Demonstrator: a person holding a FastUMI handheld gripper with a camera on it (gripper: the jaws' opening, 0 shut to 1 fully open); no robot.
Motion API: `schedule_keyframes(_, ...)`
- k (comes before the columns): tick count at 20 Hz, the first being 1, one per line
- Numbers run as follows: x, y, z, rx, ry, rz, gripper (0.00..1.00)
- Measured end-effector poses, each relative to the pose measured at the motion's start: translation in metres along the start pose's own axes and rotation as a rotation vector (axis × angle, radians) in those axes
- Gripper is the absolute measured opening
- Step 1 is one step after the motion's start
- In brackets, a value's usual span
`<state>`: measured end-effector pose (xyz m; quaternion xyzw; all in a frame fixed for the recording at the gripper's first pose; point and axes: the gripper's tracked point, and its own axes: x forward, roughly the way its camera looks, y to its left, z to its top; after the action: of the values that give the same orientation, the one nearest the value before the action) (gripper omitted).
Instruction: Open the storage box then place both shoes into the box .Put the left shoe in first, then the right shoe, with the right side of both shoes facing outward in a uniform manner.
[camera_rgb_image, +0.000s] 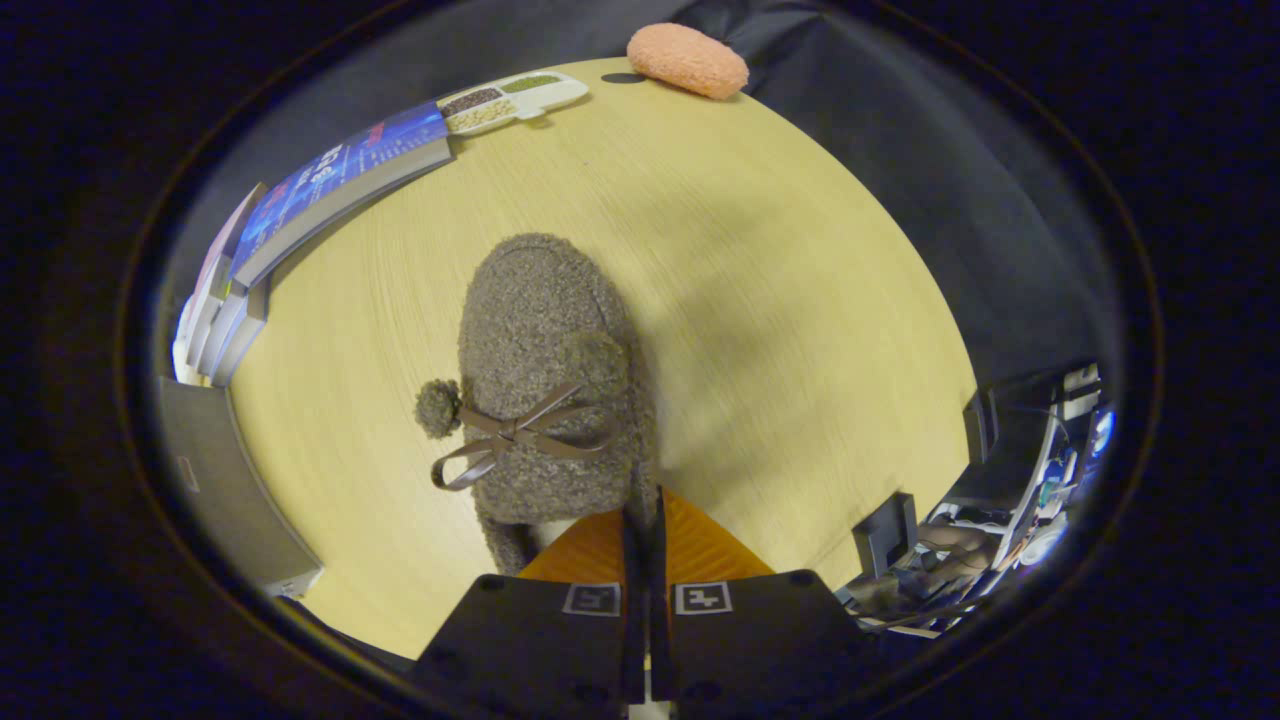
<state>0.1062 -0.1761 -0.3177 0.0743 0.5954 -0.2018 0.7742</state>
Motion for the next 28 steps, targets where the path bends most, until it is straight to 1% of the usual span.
schedule_keyframes(2, 0.001, 0.001, 0.0, 0.003, -0.003, -0.003, 0.06)
schedule_keyframes(4, 0.009, 0.001, -0.002, -0.003, -0.011, -0.01, 0.05)
schedule_keyframes(6, 0.0, 0.001, 0.0, -0.003, -0.019, -0.03, 0.05)
schedule_keyframes(10, -0.003, -0.001, 0.001, -0.063, -0.027, -0.109, 0.04)
schedule_keyframes(15, -0.015, 0.001, 0.002, -0.094, -0.064, -0.198, 0.04)
schedule_keyframes(16, -0.02, 0.001, 0.002, -0.107, -0.068, -0.226, 0.04)
schedule_keyframes(18, -0.033, -0.004, 0.001, -0.156, -0.071, -0.321, 0.04)
schedule_keyframes(21, -0.062, -0.015, 0.0, -0.269, -0.071, -0.501, 0.04)
schedule_keyframes(23, -0.085, -0.017, 0.0, -0.315, -0.085, -0.591, 0.04)
schedule_keyframes(25, -0.109, -0.012, 0.001, -0.324, -0.118, -0.642, 0.04)
schedule_keyframes(28, -0.152, 0.004, 0.003, -0.327, -0.194, -0.685, 0.04)
